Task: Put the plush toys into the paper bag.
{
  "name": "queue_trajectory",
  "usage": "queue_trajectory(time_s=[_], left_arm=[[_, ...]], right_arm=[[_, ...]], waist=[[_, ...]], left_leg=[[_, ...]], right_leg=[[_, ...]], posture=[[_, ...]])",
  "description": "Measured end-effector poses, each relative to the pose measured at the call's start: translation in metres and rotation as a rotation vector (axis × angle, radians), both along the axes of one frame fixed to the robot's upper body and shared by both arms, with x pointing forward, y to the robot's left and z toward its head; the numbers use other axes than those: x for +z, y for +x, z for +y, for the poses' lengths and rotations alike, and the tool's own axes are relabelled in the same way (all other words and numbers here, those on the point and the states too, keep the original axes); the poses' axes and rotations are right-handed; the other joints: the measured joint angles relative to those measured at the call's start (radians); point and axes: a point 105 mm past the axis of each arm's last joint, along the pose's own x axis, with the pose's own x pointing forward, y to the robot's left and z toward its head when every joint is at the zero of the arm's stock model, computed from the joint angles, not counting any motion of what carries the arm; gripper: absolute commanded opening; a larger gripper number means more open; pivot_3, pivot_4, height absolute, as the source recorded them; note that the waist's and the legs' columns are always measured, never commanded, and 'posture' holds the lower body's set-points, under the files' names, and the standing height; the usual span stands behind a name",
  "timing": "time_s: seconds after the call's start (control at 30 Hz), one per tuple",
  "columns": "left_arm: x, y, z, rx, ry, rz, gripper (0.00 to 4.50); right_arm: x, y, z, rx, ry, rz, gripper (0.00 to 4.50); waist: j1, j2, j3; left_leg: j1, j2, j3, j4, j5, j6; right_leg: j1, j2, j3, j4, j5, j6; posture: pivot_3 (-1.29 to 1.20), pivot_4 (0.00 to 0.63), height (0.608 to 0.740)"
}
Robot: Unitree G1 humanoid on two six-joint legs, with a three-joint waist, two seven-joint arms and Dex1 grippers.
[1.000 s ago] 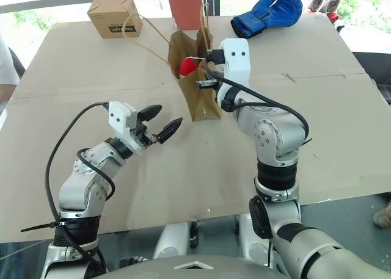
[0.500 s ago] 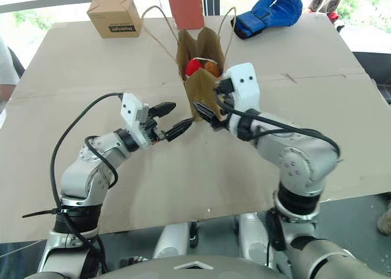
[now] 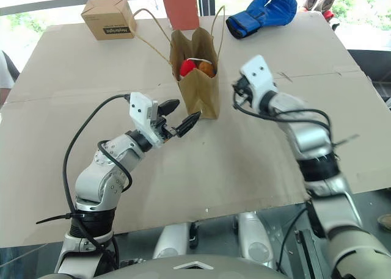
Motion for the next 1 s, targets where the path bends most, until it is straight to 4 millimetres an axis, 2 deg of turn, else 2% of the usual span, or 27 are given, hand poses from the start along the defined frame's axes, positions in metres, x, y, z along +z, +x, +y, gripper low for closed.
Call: queue_trajectory(time_s=[0.03,0.1,0.23,0.47,0.7,0.87,1.0], left_arm=[[0.0,0.001,0.001,0.023,0.012,-0.006,4.5],[0.0,0.002,0.002,0.043,0.022,-0.016,4.5],[0.0,0.003,0.002,0.066,0.026,-0.026,4.5],[0.013,0.013,0.0,0.118,0.016,-0.082,4.5],[0.015,0.014,0.001,0.13,0.021,-0.087,4.5],[0.016,0.016,0.008,0.168,0.034,-0.085,4.5],[0.015,0.024,0.018,0.262,0.046,-0.08,4.5]], right_arm=[[0.005,0.008,0.011,0.033,0.022,-0.02,0.03],[0.014,0.016,0.019,0.058,0.023,-0.06,0.03],[0.02,0.026,0.027,0.106,0.008,-0.096,0.03],[0.01,0.014,0.053,0.257,-0.004,-0.064,0.03],[0.002,0.007,0.074,0.316,0.016,-0.03,0.03],[0.006,0.003,0.079,0.33,0.018,-0.035,0.03],[0.007,0.0,0.082,0.336,0.024,-0.036,0.03]], waist=[[0.002,0.0,0.0],[0.009,0.0,0.0],[0.011,0.0,0.0],[0.004,0.0,0.0],[0.003,0.0,0.0],[0.004,0.0,0.0],[0.004,0.0,0.0]], left_leg=[[0.0,0.0,0.0,0.0,0.0,0.0],[-0.001,0.0,0.0,0.0,0.0,0.0],[-0.002,0.0,0.001,0.0,0.0,0.0],[0.0,0.0,0.0,0.0,0.0,0.0],[0.0,0.0,0.0,0.0,0.0,0.0],[0.0,0.0,0.0,0.0,0.0,0.0],[0.0,0.0,0.0,0.0,0.0,0.0]], right_leg=[[0.0,0.0,0.0,0.0,0.0,0.0],[0.0,-0.001,-0.001,-0.001,0.0,0.0],[0.0,-0.001,-0.001,-0.002,0.0,0.0],[0.0,-0.001,-0.001,0.001,0.0,0.0],[0.0,-0.001,-0.001,0.001,0.0,0.0],[0.0,-0.001,-0.001,0.001,0.0,0.0],[0.0,-0.001,-0.001,0.001,0.0,0.0]], posture=[[0.0,0.15,0.74],[0.0,0.15,0.74],[0.0,0.15,0.74],[0.0,0.15,0.74],[0.0,0.15,0.74],[0.0,0.15,0.74],[0.0,0.15,0.74]])
